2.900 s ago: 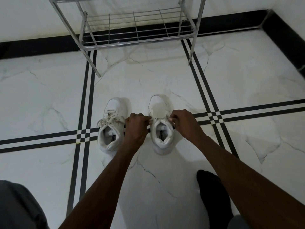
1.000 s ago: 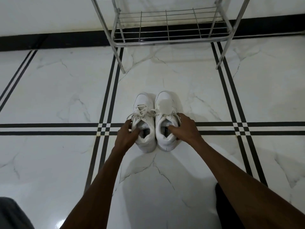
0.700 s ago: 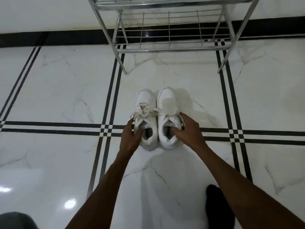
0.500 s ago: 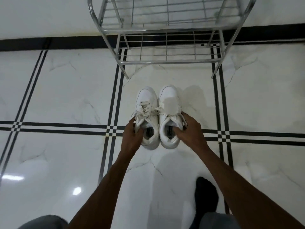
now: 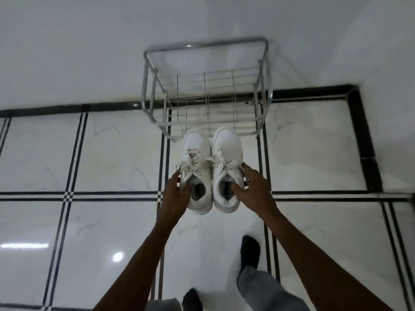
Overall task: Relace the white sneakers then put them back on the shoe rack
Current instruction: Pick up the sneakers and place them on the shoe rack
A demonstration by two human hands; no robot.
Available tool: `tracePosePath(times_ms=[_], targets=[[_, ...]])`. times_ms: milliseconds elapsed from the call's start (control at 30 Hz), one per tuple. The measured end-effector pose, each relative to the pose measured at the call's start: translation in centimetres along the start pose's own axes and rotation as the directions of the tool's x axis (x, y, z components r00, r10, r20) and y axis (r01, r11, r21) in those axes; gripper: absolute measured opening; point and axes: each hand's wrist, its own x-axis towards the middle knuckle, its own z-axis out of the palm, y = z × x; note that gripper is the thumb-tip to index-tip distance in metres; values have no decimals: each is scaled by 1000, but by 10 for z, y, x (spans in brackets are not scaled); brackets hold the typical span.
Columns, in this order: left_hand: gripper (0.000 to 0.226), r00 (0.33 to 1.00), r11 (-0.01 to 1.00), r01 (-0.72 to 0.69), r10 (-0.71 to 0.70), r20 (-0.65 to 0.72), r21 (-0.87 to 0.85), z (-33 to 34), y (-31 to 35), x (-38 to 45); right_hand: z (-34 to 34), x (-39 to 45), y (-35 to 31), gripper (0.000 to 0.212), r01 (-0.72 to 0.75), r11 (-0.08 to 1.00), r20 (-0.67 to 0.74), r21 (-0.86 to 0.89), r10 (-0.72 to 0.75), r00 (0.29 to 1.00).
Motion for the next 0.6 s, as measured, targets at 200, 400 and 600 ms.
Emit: tracePosePath(times_ms=[200,400,600], targets=[[45,996,997,-79,79,-32,-5,-21,69,42,-30,67,-51,61,1,1000,14,-30,0,1000],[53,997,997,-72,72,-22,21,-28,93,144,-21,164,-66,54,-62,998,57,10,62,996],[59,999,999,-29,28,29,36,-25,94,258,4,263,-58,58,-95,995,56,-9,95,994]])
